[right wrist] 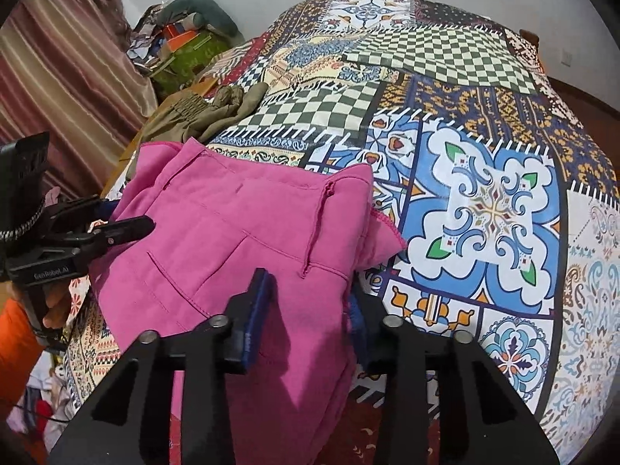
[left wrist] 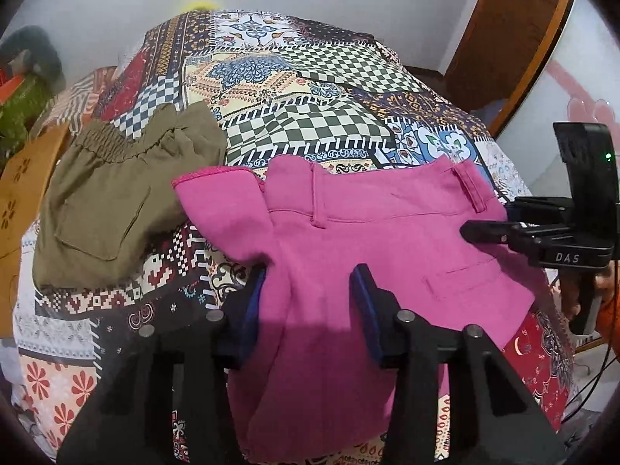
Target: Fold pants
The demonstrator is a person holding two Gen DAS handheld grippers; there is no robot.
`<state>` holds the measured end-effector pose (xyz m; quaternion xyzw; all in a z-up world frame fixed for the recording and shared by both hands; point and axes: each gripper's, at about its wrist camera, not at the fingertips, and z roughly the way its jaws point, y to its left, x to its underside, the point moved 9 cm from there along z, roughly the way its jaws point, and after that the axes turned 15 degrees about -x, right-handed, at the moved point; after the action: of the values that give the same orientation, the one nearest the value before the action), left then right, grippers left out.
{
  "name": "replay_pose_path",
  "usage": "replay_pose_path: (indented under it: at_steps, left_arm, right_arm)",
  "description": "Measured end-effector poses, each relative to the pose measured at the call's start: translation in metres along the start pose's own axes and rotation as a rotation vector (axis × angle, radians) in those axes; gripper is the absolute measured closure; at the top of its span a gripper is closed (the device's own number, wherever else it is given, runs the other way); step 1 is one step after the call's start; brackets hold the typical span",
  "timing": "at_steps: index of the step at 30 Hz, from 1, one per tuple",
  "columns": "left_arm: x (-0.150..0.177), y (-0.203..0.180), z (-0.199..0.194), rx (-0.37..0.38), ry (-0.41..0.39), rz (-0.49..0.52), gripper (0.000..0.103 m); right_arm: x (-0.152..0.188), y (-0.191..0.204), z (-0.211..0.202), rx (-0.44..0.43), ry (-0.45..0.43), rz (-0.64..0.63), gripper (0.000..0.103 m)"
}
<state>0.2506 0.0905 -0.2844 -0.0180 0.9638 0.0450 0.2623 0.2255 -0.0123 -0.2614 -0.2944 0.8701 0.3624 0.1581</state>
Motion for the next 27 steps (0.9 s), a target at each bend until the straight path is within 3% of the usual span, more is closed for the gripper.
replay_pose_path:
  at_steps: [1,5,17,19,23,27]
  left_arm:
    - [-0.001,0.0,-0.001,-0.005,-0.006,-0.003,0.071]
    - [-0.005,0.003,-0.005,-0.037,-0.03,0.004,0.081]
    - [-0.018,0.014,-0.05,-0.021,-0.122,-0.051,0.091]
    - [-0.021,0.018,-0.061,-0.033,-0.149,-0.055,0.101]
    - [-0.027,0.027,-0.078,-0.013,-0.166,-0.068,0.101]
    - [-0.016,0.03,-0.062,-0.011,-0.096,-0.051,0.097]
  right_arm:
    - [-0.001,0.0,-0.001,0.003,-0.004,-0.001,0.075]
    - [-0.004,0.002,-0.008,0.012,-0.03,-0.009,0.086]
    - [-0.026,0.035,-0.041,0.018,-0.123,-0.064,0.089]
    - [-0.029,0.041,-0.046,0.022,-0.135,-0.071,0.089]
    - [-0.037,0.052,-0.051,0.017,-0.146,-0.074,0.089]
    - [-0.038,0.054,-0.046,0.068,-0.133,-0.104,0.089]
